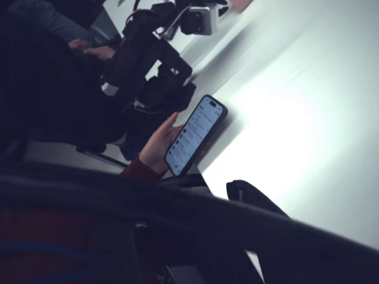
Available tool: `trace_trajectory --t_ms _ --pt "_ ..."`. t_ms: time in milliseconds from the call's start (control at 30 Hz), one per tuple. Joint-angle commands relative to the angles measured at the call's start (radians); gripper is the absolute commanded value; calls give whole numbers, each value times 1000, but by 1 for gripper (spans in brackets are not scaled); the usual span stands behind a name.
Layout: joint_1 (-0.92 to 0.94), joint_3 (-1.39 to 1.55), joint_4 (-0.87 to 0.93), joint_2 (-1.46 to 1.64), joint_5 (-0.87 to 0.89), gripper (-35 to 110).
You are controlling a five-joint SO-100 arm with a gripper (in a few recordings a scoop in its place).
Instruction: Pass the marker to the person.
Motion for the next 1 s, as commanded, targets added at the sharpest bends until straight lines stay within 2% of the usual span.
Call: trace_trajectory --t_ms 0,967 --pt "14 -46 21 52 0 31" --pt "34 -78 58 17 54 31"
